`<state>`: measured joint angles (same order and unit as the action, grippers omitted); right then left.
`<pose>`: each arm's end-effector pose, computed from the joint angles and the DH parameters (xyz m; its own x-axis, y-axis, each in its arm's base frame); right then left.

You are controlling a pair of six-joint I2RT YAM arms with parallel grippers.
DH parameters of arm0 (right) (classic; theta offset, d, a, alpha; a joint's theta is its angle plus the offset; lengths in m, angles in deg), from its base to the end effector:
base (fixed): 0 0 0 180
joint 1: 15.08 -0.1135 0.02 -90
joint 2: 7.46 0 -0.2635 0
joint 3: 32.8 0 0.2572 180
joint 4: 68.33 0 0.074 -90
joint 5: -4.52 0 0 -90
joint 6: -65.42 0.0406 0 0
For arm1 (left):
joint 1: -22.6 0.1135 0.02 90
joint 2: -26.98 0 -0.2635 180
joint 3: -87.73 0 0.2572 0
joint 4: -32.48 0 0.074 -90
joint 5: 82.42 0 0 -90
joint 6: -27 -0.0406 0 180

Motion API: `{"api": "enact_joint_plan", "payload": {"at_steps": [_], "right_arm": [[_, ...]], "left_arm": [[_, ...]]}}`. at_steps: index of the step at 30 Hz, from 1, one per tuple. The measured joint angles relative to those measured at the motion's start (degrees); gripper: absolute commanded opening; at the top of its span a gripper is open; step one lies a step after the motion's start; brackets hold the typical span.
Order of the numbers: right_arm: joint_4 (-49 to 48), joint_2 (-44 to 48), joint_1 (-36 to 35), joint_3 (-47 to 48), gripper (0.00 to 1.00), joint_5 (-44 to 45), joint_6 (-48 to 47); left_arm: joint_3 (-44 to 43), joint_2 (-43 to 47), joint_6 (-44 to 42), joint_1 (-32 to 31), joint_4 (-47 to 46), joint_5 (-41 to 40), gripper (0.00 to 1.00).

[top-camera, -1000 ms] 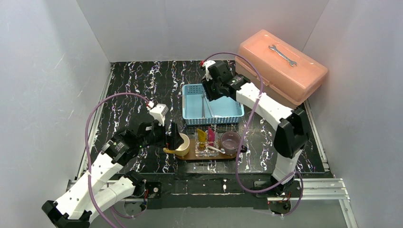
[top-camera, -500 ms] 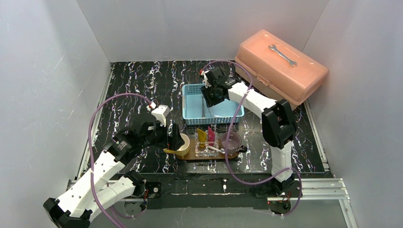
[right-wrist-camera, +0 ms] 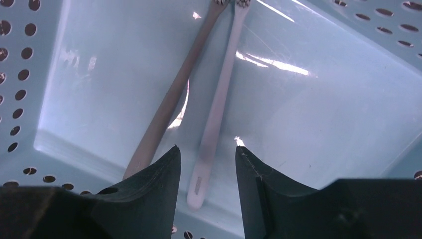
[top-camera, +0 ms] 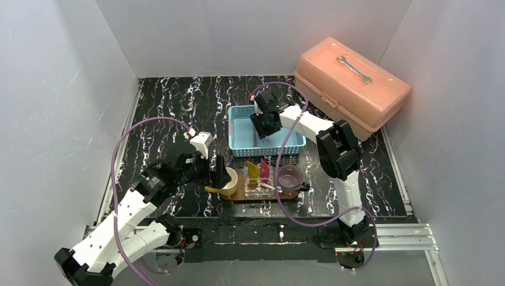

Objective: Prepare toiletry sets of a toothbrush and toothpaste on the tray

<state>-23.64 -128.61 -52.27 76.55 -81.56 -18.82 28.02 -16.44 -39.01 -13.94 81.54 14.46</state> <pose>0.3771 0.2827 0.1909 -0.7184 -0.4194 -0.5550 -0.5034 0.8640 -0.0013 0.1350 -0.1061 0.3049 -0.6705 -0.0055 -0.7419 0.4372 0.8050 -0.4011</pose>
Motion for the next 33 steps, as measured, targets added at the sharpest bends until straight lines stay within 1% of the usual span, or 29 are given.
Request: {"api": "enact_joint_plan", "payload": {"at_steps": [11,22,25,27,31,33], "right_arm": [[-1.4,-3.26,0.07,1.55,0.52,1.16,0.0],[-2.29,-4.74,0.07,2.54,0.43,3.1,-0.24],[-2.64,-4.87,0.07,2.58,0.36,3.45,-0.42],[-2.82,-4.92,0.07,2.58,0.28,3.54,-0.55],[-3.15,-4.94,0.07,2.58,0.08,3.63,-1.07],[-3.15,-4.94,0.07,2.58,0.01,3.61,-1.22]], "left_arm": [[0.0,0.0,0.0,0.0,0.0,0.0,0.98],[0.0,0.02,0.0,0.0,0.0,-0.04,0.98],[0.0,0.09,0.0,0.0,0.0,-0.02,0.98],[0.0,0.11,0.0,0.0,0.0,-0.04,0.98],[0.0,0.11,0.0,0.0,0.0,-0.04,0.98],[0.0,0.13,0.0,0.0,0.0,-0.04,0.98]]}}
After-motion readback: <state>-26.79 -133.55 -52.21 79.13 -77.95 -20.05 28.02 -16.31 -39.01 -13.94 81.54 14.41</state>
